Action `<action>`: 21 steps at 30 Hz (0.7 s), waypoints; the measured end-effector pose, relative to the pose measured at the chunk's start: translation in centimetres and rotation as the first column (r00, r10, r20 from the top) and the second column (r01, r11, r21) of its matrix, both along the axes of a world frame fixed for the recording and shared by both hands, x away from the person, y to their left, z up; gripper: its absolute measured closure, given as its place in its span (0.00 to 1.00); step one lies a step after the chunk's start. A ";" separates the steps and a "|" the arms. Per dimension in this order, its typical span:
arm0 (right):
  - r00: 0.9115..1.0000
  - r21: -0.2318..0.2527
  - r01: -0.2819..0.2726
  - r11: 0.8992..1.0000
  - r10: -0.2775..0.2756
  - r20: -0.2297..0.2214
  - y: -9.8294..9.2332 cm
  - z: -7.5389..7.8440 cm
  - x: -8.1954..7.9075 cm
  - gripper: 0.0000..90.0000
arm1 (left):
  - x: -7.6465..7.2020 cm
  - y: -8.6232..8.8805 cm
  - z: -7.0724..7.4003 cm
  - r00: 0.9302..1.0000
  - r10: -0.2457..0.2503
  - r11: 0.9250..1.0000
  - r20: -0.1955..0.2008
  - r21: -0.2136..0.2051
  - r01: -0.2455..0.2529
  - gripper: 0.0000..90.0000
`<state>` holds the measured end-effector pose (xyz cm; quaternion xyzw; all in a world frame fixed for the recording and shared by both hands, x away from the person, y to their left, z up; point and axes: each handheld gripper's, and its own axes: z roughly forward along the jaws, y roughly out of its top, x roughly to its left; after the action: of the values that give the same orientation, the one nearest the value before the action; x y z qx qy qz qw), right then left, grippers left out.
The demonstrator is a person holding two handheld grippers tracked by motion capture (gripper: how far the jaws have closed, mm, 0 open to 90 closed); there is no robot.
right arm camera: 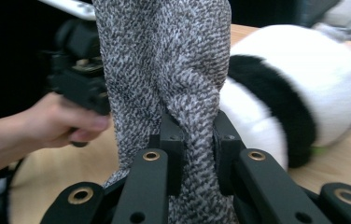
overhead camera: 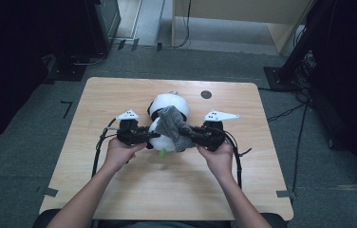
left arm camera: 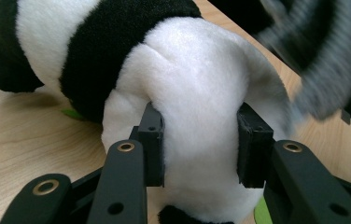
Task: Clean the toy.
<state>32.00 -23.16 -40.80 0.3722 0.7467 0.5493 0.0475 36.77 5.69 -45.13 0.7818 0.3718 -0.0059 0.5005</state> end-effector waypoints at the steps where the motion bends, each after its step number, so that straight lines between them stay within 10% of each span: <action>1: 1.000 -0.009 -0.013 1.000 0.013 0.000 0.4 -0.2 0.0 0.89 | 0.0 -0.1 0.0 1.000 -0.003 1.000 -0.001 -0.005 0.003 0.69; 11: 0.987 -0.217 -0.157 0.963 0.157 -0.017 3.0 -4.4 0.1 0.88 | 0.0 -0.5 -1.1 1.000 -0.016 0.998 -0.023 0.056 0.018 0.69; 21: 0.983 -0.183 -0.172 0.968 0.179 0.025 2.5 -6.5 -0.6 0.88 | -0.3 -0.7 -1.2 0.999 -0.032 0.996 -0.005 0.080 0.032 0.68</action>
<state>31.44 -20.67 -47.25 0.2875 0.8222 0.4890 0.0475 36.51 4.96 -46.36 0.8070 0.3603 -0.0005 0.4678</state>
